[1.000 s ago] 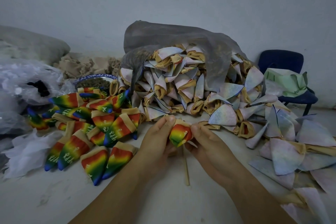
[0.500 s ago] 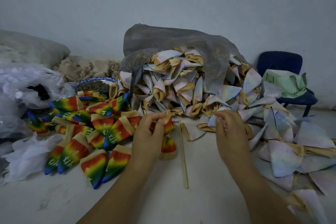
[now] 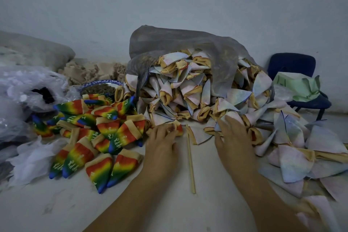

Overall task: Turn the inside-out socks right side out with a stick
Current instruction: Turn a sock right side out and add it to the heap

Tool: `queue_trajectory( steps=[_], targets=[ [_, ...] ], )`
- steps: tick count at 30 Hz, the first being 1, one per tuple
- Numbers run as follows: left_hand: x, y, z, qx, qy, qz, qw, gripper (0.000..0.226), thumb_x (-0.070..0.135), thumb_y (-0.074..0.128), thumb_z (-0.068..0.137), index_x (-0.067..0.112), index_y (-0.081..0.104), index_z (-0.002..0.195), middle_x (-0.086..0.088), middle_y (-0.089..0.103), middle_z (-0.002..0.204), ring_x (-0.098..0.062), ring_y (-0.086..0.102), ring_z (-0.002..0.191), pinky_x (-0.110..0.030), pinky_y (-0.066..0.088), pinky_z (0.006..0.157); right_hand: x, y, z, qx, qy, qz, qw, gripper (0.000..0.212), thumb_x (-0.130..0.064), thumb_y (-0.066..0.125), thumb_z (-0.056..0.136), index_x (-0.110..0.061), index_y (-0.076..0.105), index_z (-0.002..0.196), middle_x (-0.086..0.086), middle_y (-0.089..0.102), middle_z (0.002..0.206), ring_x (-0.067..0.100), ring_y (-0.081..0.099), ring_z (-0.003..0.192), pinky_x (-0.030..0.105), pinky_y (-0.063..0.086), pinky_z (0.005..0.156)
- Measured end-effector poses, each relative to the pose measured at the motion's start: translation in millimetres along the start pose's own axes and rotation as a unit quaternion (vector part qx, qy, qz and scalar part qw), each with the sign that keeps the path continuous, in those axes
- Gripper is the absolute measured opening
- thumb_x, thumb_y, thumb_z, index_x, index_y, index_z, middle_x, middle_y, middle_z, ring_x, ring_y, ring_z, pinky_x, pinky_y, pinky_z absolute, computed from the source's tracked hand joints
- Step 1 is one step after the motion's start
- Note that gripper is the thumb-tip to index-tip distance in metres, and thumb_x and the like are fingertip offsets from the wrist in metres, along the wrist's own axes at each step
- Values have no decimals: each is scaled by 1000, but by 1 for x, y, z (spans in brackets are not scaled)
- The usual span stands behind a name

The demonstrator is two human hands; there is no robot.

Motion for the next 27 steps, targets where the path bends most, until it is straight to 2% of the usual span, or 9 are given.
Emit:
queue_trajectory(
  steps=[3, 6, 8, 10, 13, 17, 20, 22, 27],
  targets=[
    [2, -5, -1, 30, 15, -15, 999, 41, 22, 47, 101, 29, 50, 142, 9, 39, 147, -10, 24, 139, -24, 12, 114, -27, 25, -9, -108, -65, 10, 992, 48, -26, 54, 95, -14, 44, 141, 8, 39, 148, 24, 33, 138, 38, 32, 109],
    [7, -12, -4, 78, 30, -53, 995, 36, 24, 52, 100, 24, 57, 135, 5, 49, 137, -11, 35, 128, -18, 17, 102, -23, 48, -15, -199, -26, -19, 980, 54, -41, 43, 98, -23, 30, 147, 0, 36, 150, 17, 28, 139, 31, 26, 108],
    [8, -12, -5, 75, 22, -83, 993, 35, 27, 50, 101, 25, 56, 135, 6, 46, 135, -7, 34, 124, -17, 19, 97, -23, 47, -14, -174, -31, -46, 983, 45, -41, 45, 97, -23, 45, 138, 2, 52, 132, 21, 43, 124, 33, 36, 96],
    [7, -3, -4, 28, 18, -97, 995, 37, 32, 46, 103, 28, 51, 139, 9, 38, 142, -5, 29, 130, -18, 20, 101, -30, 39, -14, -127, -56, -48, 989, 28, -36, 51, 94, -18, 62, 113, 4, 60, 107, 24, 52, 104, 34, 42, 80],
    [7, 11, -4, -46, 23, -41, 998, 39, 39, 42, 103, 32, 46, 141, 11, 31, 150, -10, 24, 139, -24, 20, 110, -27, 28, -14, -92, -23, -17, 995, 12, -26, 53, 90, -15, 57, 85, -2, 50, 85, 21, 52, 88, 30, 39, 67],
    [8, -5, -4, 25, 27, -36, 999, 43, 44, 37, 103, 29, 47, 142, 8, 34, 152, -10, 19, 141, -31, 14, 117, -14, 0, -9, 1, 46, 99, 994, 10, -25, 57, 92, -18, 63, 96, -4, 55, 92, 11, 51, 82, 26, 44, 65],
    [21, -22, -6, 87, 52, -100, 990, 57, 57, 32, 97, 24, 54, 137, 9, 44, 142, 0, 26, 128, -13, 18, 107, -25, -25, -8, 88, 6, 193, 977, 11, -12, 59, 91, -12, 66, 99, -1, 58, 97, 3, 52, 83, 18, 47, 67],
    [29, -22, -8, 65, 58, -131, 987, 66, 68, 29, 94, 25, 54, 137, 15, 46, 135, 7, 26, 119, -1, 16, 97, -35, -29, -10, 94, -19, 229, 969, 11, -10, 59, 91, -10, 66, 99, 0, 58, 99, 1, 52, 88, 13, 48, 69],
    [24, -22, -9, 44, 10, -255, 966, 53, 63, 42, 85, 35, 61, 126, 24, 58, 117, 12, 47, 108, -7, 39, 87, -56, -28, -13, 63, -72, 241, 966, 20, -24, 56, 91, -10, 68, 98, 1, 59, 99, 6, 58, 86, 22, 54, 67]
  ],
)
Point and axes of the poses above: each hand's wrist, its own z-axis towards the middle knuckle, its own y-axis out of the palm, x = y × z, the point moved 7 cm from there along z, towards the middle knuckle
